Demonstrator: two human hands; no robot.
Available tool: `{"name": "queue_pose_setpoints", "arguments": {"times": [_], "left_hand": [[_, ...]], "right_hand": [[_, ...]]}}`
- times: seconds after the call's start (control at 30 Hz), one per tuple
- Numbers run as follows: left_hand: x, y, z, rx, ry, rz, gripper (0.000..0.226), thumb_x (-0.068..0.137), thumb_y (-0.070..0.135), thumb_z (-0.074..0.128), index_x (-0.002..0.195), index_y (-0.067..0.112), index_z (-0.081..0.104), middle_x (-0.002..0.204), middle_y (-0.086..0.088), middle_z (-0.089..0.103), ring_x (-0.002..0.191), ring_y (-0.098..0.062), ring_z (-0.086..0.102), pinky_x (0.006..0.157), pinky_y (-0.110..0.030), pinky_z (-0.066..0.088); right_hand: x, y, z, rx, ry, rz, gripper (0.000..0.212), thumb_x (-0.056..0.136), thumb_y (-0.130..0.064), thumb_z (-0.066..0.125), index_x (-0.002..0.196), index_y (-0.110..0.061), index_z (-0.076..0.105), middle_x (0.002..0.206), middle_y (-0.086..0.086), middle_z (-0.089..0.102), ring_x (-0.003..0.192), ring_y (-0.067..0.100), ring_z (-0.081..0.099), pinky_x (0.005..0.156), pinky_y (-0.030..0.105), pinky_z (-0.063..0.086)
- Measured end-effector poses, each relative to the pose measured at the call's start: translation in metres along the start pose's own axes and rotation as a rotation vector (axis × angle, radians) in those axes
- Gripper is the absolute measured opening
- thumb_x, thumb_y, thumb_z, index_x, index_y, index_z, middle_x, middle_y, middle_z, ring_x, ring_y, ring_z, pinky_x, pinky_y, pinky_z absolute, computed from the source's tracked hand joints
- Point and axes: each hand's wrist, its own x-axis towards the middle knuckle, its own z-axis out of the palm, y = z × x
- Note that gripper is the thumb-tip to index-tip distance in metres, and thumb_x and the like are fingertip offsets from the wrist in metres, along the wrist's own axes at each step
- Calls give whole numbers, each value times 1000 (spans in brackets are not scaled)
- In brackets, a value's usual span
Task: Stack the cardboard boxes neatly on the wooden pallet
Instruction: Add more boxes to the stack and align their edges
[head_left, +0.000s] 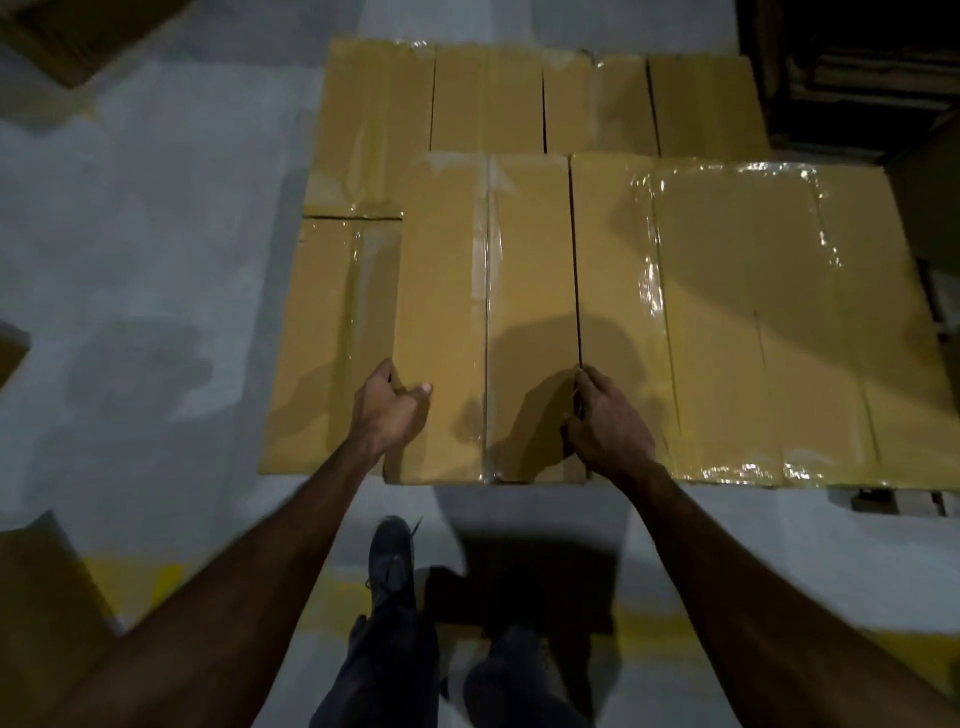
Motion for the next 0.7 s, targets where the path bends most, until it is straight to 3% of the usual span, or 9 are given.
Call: {"name": "queue_pose_setpoints", "arguments": {"times": [0.17, 0.3, 0.53, 0.63, 0.7], "left_hand": [[60, 31, -1, 85, 22, 11, 48, 80, 51, 75, 113, 21, 60, 109, -1, 70, 100, -26, 67, 87, -44, 60], [90, 51, 1, 150, 55, 61, 39, 90, 40, 77, 107, 14, 54, 98, -2, 63, 90, -25, 61, 66, -33, 47], [111, 62, 0, 202, 133, 127, 27, 85, 40, 72, 91, 20, 53, 93, -8, 68, 88, -32, 68, 77, -49, 60], [106, 66, 1, 227, 118, 125, 41, 92, 31, 73, 120, 4, 60, 121, -23, 69, 99, -39, 69, 81, -54, 62], [107, 66, 0, 250, 113, 117, 52, 95, 25, 74, 135, -3, 55, 131, -25, 65, 111, -41, 67, 90, -48, 60]], "right_hand": [[55, -3, -16, -14, 3, -31, 72, 104, -32, 56, 163, -7, 23, 172, 11, 19, 154, 32, 30, 122, 52, 36], [88, -2, -29, 66, 11, 4, 74, 102, -33, 58, 163, -8, 25, 172, 10, 22, 153, 33, 32, 122, 55, 36], [101, -2, -38, 29, 8, 12, 76, 99, -20, 60, 165, -9, 23, 174, 8, 18, 158, 29, 22, 127, 51, 27], [101, 2, -35, 12, -7, -7, 78, 100, -22, 61, 165, -10, 21, 175, 6, 14, 159, 27, 18, 127, 48, 26], [102, 4, -37, 7, -10, -24, 78, 101, -22, 62, 166, -12, 20, 175, 5, 13, 160, 27, 18, 126, 48, 26]]}}
